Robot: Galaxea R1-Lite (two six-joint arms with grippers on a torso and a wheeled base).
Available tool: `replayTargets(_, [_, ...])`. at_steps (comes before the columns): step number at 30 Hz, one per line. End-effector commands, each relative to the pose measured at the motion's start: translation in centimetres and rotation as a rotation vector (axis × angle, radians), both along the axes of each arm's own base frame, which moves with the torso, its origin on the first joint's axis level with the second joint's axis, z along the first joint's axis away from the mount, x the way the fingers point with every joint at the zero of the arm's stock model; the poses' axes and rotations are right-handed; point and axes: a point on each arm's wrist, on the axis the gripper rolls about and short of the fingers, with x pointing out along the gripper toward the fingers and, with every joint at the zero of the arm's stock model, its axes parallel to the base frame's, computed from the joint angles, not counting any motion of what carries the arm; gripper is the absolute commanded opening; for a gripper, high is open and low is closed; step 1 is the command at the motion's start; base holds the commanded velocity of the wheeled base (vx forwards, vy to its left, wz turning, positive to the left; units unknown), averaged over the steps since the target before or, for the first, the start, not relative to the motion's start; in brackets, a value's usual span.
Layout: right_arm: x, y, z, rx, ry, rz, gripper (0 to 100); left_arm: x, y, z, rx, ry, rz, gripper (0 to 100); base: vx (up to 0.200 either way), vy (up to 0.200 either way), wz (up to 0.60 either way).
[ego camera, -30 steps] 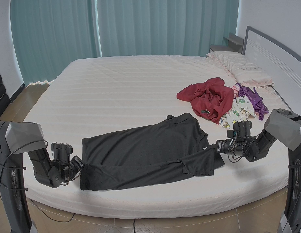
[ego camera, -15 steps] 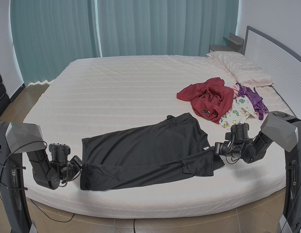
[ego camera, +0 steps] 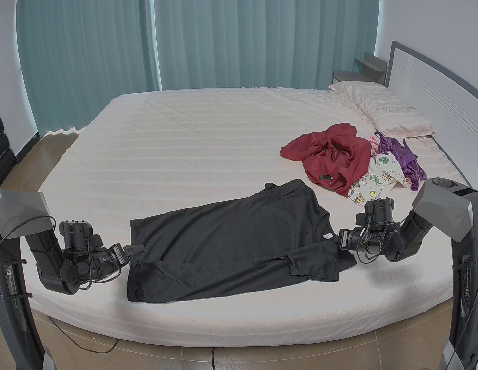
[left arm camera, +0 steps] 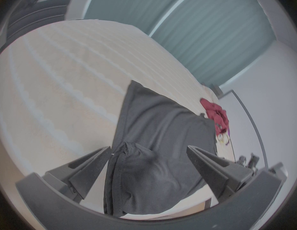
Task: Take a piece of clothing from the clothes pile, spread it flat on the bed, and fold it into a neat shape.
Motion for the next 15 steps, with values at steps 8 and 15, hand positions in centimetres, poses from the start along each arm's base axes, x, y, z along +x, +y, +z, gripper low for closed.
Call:
replayTargets(8, [-0.4, 0.5, -0.2, 0.010, 0.014, 0.005, 0, 0.7, -0.8, -2.6, 0.048, -0.011, -0.168, 100, 0.000, 0.000, 0.00])
replayTargets(15, [-0.5, 0.5, -0.4, 0.008, 0.023, 0.007, 0, 1.6, -0.6, -3.3, 0.117, -0.030, -0.161, 100, 0.000, 0.000, 0.00])
